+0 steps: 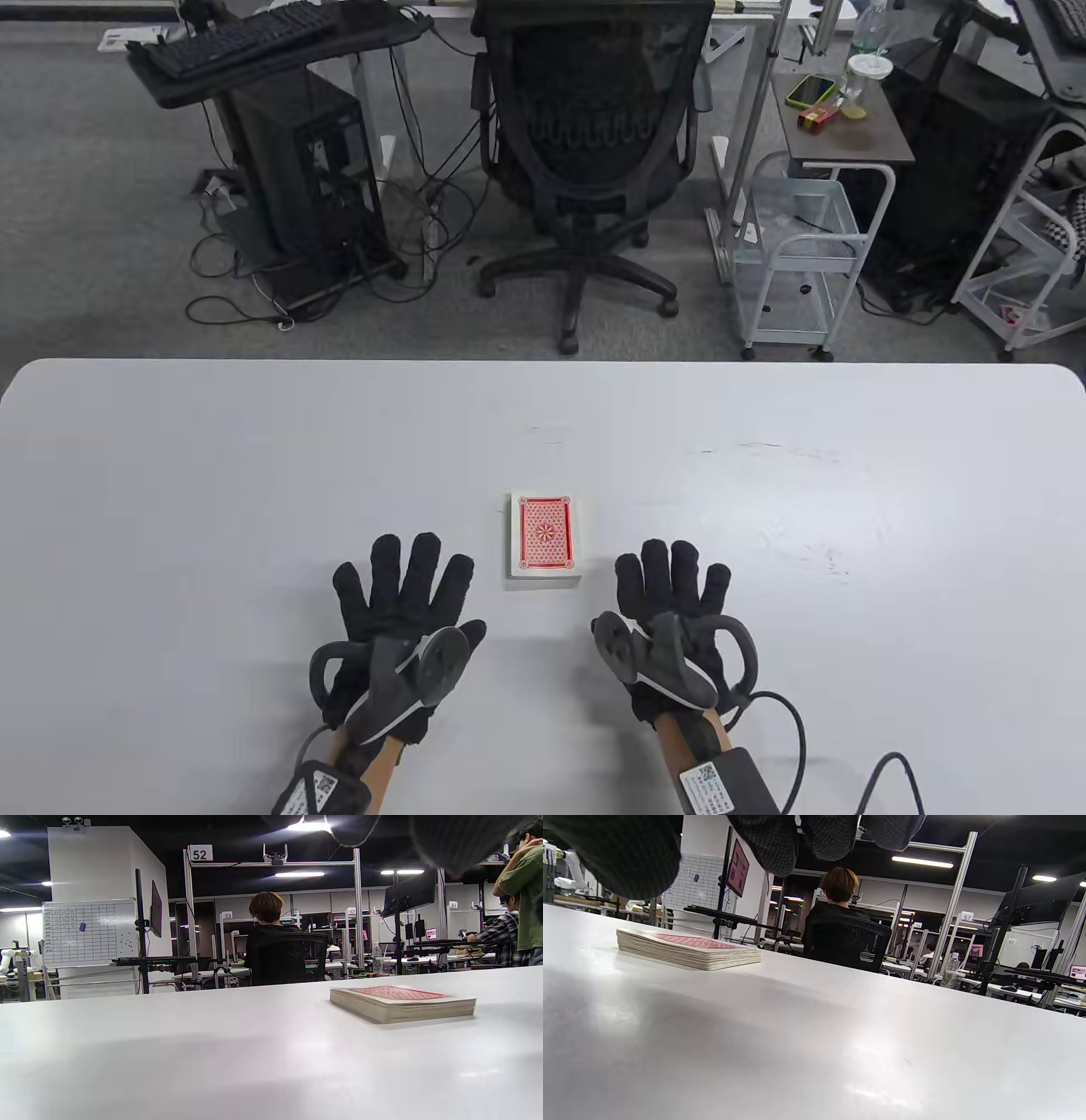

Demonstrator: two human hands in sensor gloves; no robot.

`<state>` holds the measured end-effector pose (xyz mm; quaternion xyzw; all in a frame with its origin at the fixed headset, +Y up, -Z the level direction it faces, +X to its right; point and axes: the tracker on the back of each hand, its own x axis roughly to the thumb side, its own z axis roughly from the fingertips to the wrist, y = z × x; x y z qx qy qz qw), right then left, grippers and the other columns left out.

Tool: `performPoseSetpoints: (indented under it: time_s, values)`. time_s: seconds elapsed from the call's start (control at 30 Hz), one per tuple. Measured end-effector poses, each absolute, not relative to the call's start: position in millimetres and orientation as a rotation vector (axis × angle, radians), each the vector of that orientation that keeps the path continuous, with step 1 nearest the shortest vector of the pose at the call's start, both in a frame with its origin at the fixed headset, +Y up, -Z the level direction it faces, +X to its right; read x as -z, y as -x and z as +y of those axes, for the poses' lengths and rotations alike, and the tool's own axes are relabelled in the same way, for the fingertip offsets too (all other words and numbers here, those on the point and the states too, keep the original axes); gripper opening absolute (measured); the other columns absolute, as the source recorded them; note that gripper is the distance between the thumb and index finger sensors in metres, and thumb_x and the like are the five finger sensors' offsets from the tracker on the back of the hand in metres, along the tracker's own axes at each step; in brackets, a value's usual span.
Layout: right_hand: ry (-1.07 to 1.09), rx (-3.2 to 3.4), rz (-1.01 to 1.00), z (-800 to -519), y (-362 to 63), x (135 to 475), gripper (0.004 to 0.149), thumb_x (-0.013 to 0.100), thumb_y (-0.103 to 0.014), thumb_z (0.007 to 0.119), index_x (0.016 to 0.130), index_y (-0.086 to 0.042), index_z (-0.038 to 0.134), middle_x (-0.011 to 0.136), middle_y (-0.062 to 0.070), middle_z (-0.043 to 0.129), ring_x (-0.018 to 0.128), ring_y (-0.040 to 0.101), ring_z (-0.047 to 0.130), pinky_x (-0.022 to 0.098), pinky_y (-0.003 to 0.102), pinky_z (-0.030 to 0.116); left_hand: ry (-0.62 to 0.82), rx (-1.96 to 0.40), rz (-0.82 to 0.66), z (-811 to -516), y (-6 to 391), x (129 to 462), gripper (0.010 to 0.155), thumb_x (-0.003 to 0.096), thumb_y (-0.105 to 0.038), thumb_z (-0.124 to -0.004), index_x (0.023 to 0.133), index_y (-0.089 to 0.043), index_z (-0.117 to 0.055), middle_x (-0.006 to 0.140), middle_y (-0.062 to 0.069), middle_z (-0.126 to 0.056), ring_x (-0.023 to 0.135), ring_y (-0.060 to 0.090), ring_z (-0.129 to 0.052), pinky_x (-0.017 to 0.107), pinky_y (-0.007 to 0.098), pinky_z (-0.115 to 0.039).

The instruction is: Four-player card dealing with fan arrangement

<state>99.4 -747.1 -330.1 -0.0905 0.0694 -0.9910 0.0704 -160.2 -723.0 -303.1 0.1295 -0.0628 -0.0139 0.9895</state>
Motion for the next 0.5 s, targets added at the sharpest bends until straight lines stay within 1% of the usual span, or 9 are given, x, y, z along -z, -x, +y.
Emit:
performPoseSetpoints:
  time_s: [0.37,0.5]
  values:
    - [0.268,2.989,0.208,-746.4,-99.7,330.2,0.081,0.054,-0.059,0.072,0.113,-0.013,0.04,0.113,0.023,0.028,0.103,0.061,0.029,0.059,0.077,0.024,-0.262,0.013,-0.125,-722.5,161.7,303.3,0.074,0.0462,-0.068,-0.07,0.11,-0.044,-0.042,0.124,-0.005,-0.032,0.114,0.046,-0.031,0.072,0.076,-0.033]
    - [0.268,3.011,0.177,-747.3,-100.6,331.3,0.081,0.054,-0.059,0.072,0.113,-0.013,0.04,0.113,0.023,0.029,0.103,0.061,0.029,0.06,0.077,0.024,-0.244,-0.023,-0.12,-723.9,164.9,304.8,0.074,0.0462,-0.068,-0.07,0.11,-0.044,-0.042,0.124,-0.005,-0.032,0.114,0.046,-0.032,0.072,0.075,-0.034]
